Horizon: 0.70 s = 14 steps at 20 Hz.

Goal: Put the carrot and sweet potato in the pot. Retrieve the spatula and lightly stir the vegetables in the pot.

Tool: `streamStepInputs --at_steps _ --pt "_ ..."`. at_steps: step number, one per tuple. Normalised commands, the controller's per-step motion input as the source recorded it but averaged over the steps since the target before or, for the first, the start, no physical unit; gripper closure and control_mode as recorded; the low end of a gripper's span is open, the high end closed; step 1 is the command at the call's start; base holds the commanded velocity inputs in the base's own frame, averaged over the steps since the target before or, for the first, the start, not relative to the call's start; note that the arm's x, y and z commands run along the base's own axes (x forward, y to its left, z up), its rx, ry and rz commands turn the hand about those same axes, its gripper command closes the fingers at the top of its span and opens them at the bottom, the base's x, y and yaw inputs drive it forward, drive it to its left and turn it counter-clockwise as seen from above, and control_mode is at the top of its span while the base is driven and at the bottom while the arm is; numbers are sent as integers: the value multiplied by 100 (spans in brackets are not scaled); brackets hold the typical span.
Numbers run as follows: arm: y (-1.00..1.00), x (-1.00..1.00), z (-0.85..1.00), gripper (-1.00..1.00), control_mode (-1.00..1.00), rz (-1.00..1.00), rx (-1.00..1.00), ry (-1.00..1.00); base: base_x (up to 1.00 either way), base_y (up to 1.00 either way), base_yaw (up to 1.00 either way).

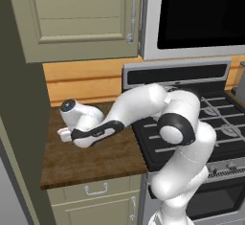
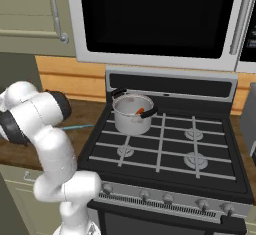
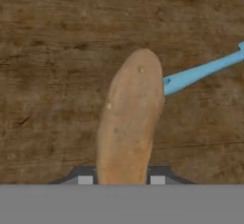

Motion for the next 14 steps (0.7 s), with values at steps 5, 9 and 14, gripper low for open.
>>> streamStepInputs --at_steps 5,9,14 --pt "-91 -79 100 100 -100 -11 10 -32 0 0 0" --pt "-100 -28 100 100 -100 -16 23 -8 0 0 0" --pt "-100 -2 98 100 -100 -15 23 -3 0 0 0"
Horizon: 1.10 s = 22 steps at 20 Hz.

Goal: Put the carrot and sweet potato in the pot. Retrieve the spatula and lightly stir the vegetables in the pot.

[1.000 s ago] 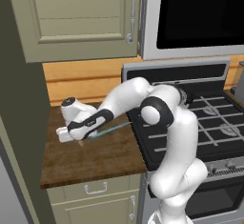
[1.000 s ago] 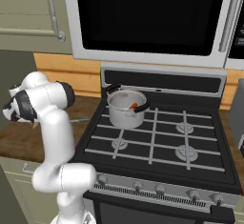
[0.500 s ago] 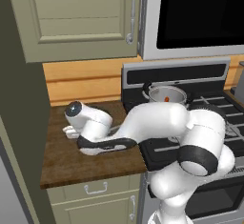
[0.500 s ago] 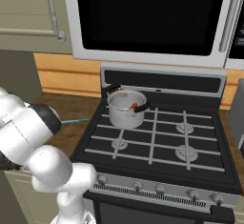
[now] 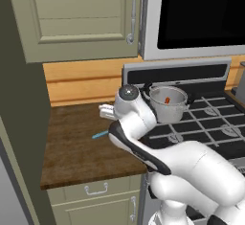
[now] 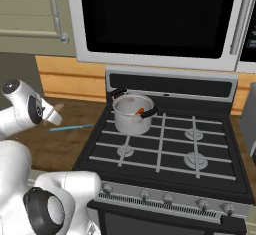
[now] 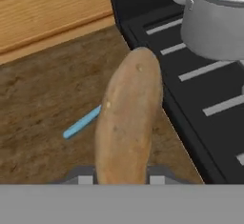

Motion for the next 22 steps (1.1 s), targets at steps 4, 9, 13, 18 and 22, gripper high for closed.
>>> streamStepInputs --at_steps 4,9,13,18,22 --pt "-100 13 56 100 -100 -16 4 -9 0 0 0" --pt "-100 36 39 100 -100 -17 4 -3 0 0 0" --pt "-99 66 21 100 -100 -16 7 0 0 0 0" --pt "-83 66 10 100 -100 -14 6 0 0 0 0" --pt "-55 45 0 100 -100 -12 3 0 0 0 0"
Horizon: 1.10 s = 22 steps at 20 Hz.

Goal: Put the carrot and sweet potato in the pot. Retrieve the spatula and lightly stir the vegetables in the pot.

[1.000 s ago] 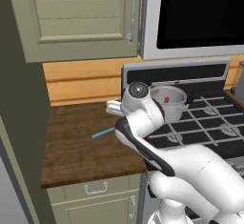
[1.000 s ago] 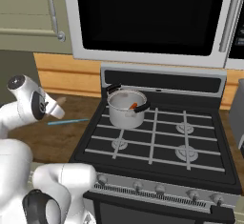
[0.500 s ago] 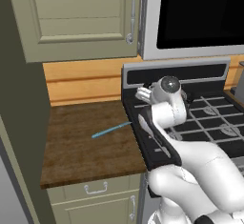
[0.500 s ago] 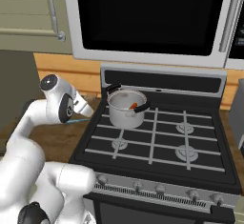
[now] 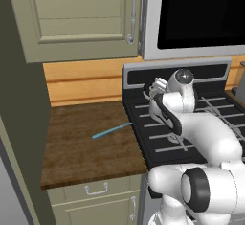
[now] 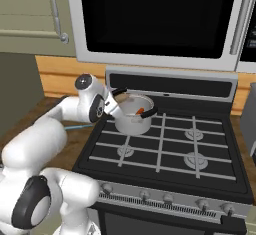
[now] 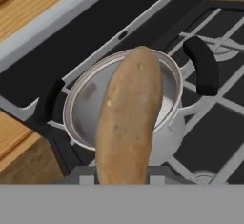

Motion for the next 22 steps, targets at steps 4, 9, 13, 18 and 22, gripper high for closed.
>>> streamStepInputs --at_steps 4,9,13,18,22 --pt "-29 32 -1 100 -100 -9 1 0 0 0 0" --pt "-17 29 -13 100 -100 -4 0 0 0 0 0" --pt "-16 25 -22 100 -100 -2 2 0 0 0 0" --pt "-1 15 -25 100 -100 0 1 0 0 0 0" --pt "0 22 -9 -100 -100 0 0 0 0 0 0"
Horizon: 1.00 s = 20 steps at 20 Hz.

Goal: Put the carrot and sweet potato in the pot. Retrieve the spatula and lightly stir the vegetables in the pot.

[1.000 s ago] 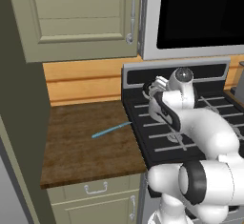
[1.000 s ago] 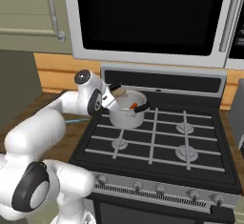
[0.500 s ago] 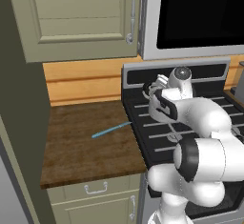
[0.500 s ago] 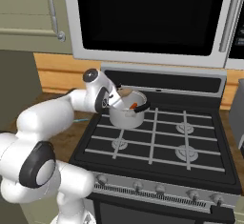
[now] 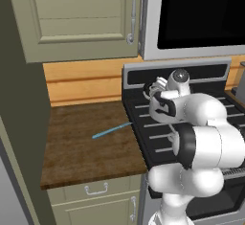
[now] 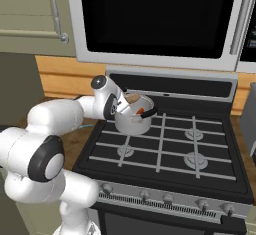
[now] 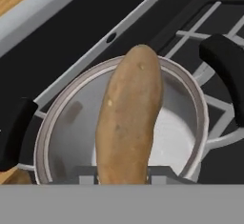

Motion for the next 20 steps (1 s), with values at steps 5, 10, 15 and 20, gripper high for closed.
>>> streamStepInputs --at_steps 5,10,15,20 --pt "0 8 0 -100 -100 0 0 0 0 0 0" --pt "2 -9 19 -100 -100 0 1 0 0 0 0" --pt "33 -86 76 -100 -100 0 5 -3 0 0 0" --pt "62 -89 68 -100 -100 1 6 3 0 0 0"
